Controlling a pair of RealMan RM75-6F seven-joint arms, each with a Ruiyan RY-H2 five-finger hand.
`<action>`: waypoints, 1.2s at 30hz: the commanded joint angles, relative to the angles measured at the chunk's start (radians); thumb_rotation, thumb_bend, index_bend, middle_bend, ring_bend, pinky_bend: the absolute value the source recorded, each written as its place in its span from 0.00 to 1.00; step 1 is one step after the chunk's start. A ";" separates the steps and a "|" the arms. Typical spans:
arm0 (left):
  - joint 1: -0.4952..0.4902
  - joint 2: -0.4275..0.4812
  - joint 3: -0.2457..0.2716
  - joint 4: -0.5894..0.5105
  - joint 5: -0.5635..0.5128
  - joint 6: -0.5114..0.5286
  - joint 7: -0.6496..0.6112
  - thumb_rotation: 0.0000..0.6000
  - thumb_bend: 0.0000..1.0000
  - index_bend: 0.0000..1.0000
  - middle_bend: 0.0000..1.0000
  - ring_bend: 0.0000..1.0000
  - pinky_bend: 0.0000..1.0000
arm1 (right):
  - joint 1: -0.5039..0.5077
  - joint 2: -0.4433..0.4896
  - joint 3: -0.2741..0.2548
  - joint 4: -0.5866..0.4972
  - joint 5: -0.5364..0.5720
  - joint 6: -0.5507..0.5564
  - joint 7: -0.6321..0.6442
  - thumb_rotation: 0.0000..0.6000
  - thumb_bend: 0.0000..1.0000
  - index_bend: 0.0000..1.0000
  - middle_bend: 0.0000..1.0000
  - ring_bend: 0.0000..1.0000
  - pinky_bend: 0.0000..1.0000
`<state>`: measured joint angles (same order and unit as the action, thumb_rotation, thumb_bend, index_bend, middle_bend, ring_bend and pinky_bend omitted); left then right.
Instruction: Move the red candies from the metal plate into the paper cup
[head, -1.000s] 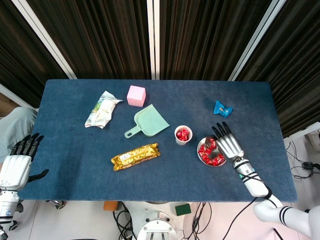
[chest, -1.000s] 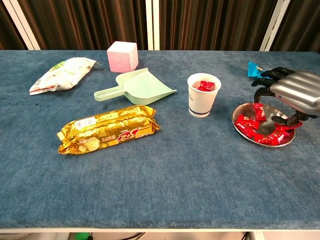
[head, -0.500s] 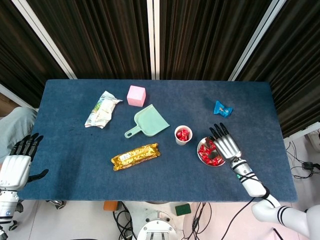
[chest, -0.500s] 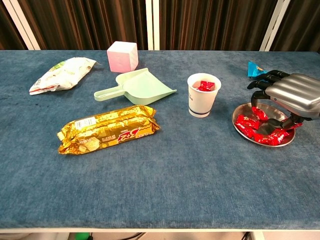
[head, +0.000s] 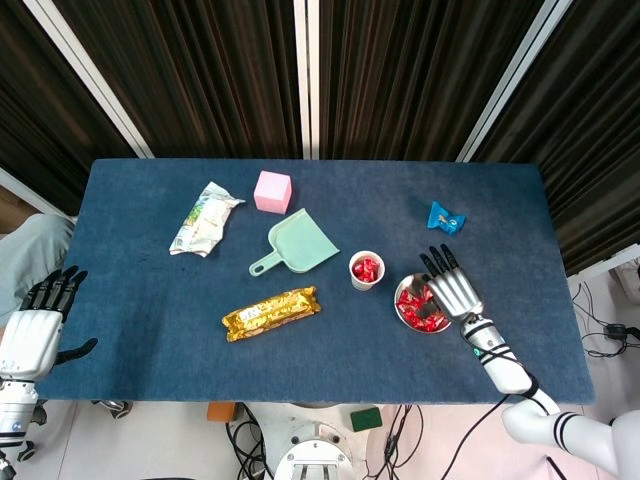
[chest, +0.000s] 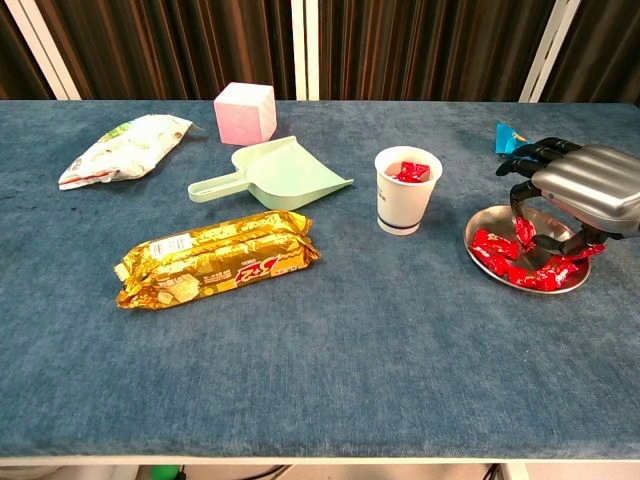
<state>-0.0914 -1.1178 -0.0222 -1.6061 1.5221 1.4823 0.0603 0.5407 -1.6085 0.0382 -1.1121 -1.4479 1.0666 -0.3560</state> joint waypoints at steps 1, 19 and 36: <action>0.000 0.000 0.000 0.000 0.001 0.001 -0.001 1.00 0.09 0.07 0.05 0.01 0.14 | -0.002 0.003 0.000 -0.003 -0.004 0.007 0.001 1.00 0.44 0.57 0.10 0.00 0.00; 0.003 -0.001 0.001 0.000 0.004 0.007 0.001 1.00 0.10 0.07 0.05 0.01 0.14 | 0.079 0.090 0.118 -0.267 -0.074 0.110 -0.050 1.00 0.44 0.58 0.11 0.00 0.00; -0.004 0.002 -0.002 0.007 -0.005 -0.007 -0.012 1.00 0.09 0.07 0.05 0.01 0.14 | 0.182 -0.016 0.164 -0.227 0.029 0.000 -0.183 1.00 0.42 0.40 0.10 0.00 0.00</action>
<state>-0.0950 -1.1161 -0.0240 -1.5990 1.5175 1.4755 0.0483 0.7219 -1.6249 0.2034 -1.3386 -1.4211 1.0692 -0.5362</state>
